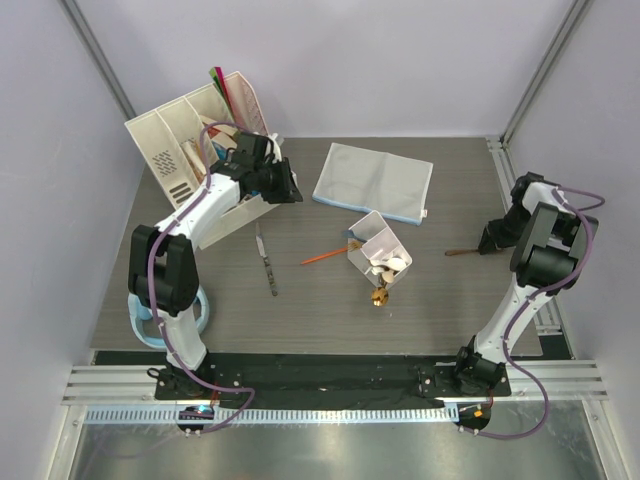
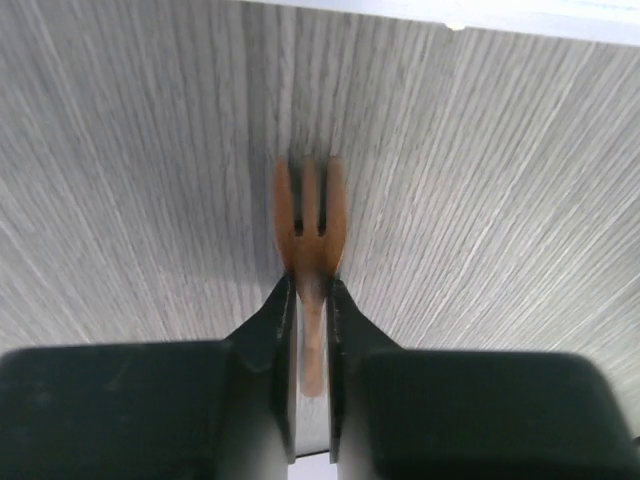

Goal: Sort the eating utensils into containers
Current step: Pick up the fork at the center of the board.

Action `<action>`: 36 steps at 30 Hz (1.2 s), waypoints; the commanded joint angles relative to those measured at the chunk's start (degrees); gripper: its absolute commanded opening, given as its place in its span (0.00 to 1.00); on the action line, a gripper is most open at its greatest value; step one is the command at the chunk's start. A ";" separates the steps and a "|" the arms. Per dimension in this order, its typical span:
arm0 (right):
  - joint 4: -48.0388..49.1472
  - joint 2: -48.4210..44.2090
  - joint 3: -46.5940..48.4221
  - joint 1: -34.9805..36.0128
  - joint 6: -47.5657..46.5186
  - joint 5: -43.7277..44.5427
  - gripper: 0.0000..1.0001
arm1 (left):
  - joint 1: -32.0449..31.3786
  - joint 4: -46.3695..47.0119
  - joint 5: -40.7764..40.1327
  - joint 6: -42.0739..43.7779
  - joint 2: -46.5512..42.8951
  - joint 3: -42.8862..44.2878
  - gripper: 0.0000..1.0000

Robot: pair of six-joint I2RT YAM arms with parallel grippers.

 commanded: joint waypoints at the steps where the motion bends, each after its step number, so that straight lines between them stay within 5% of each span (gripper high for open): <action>1: 3.74 2.84 -1.15 -0.42 -0.57 3.04 0.06 | -0.13 -0.46 0.89 0.36 -0.64 1.98 0.28; 14: 6.11 -5.92 -5.20 1.76 -9.87 3.38 0.01 | -0.14 -0.89 -0.08 1.15 -1.69 0.48 0.28; 20: 4.36 -13.06 0.59 6.25 -16.91 3.75 0.01 | -0.13 -1.60 -1.31 2.29 -1.95 0.04 0.28; 27: 4.80 -19.47 5.51 14.86 -22.19 3.03 0.01 | -0.14 -2.13 -3.60 3.79 -3.80 -1.89 0.28; 36: 12.95 -28.52 8.87 36.46 -30.63 8.40 0.01 | -0.22 -1.78 -6.68 4.93 -6.70 -4.70 0.28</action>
